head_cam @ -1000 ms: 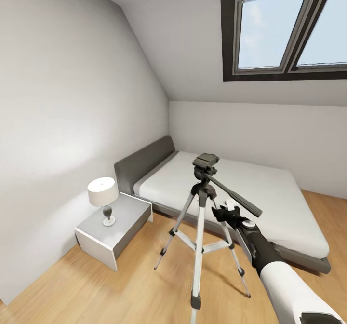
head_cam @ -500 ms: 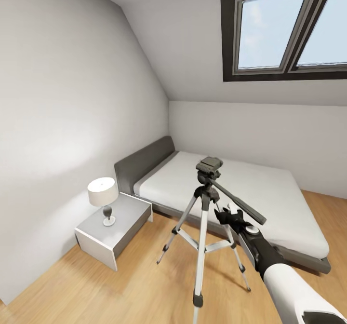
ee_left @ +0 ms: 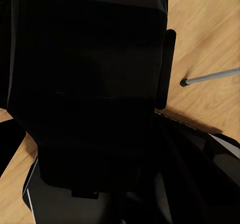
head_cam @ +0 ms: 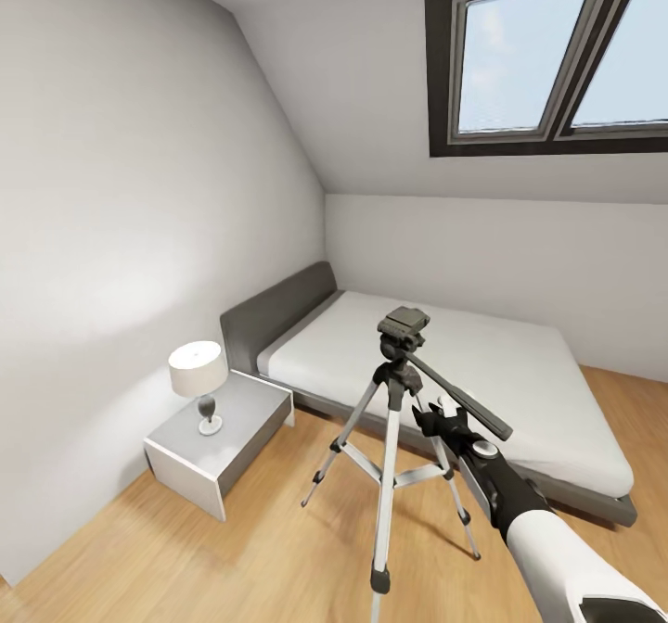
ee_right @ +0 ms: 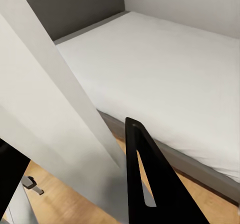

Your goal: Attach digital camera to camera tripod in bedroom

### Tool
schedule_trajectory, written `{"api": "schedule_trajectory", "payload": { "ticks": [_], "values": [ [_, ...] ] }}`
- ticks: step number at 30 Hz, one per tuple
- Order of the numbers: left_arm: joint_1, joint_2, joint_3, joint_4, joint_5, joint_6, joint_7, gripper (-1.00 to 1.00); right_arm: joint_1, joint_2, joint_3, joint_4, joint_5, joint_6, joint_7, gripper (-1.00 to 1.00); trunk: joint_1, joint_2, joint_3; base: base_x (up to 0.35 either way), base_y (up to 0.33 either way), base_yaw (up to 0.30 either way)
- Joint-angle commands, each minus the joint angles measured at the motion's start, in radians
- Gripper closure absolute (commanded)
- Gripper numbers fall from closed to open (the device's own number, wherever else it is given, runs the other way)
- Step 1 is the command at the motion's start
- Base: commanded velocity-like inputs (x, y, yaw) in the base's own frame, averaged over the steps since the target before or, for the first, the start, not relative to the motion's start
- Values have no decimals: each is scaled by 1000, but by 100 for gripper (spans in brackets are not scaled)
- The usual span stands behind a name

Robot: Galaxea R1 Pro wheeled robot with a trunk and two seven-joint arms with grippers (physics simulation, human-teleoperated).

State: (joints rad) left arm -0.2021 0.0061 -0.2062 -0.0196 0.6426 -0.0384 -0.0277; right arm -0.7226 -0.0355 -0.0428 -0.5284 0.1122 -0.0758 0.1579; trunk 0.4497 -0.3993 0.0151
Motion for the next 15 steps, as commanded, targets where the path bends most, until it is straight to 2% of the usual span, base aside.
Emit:
{"api": "schedule_trajectory", "payload": {
  "ticks": [1,15],
  "values": [
    [0,0,-9,1,8,-3,-3,100,0,1,-6,0,10,-4,2,100,0,-1,0,0,0,0],
    [0,0,-9,1,8,-3,-3,100,0,3,-6,1,10,-4,-16,100,0,-1,0,0,0,0]
  ]
}}
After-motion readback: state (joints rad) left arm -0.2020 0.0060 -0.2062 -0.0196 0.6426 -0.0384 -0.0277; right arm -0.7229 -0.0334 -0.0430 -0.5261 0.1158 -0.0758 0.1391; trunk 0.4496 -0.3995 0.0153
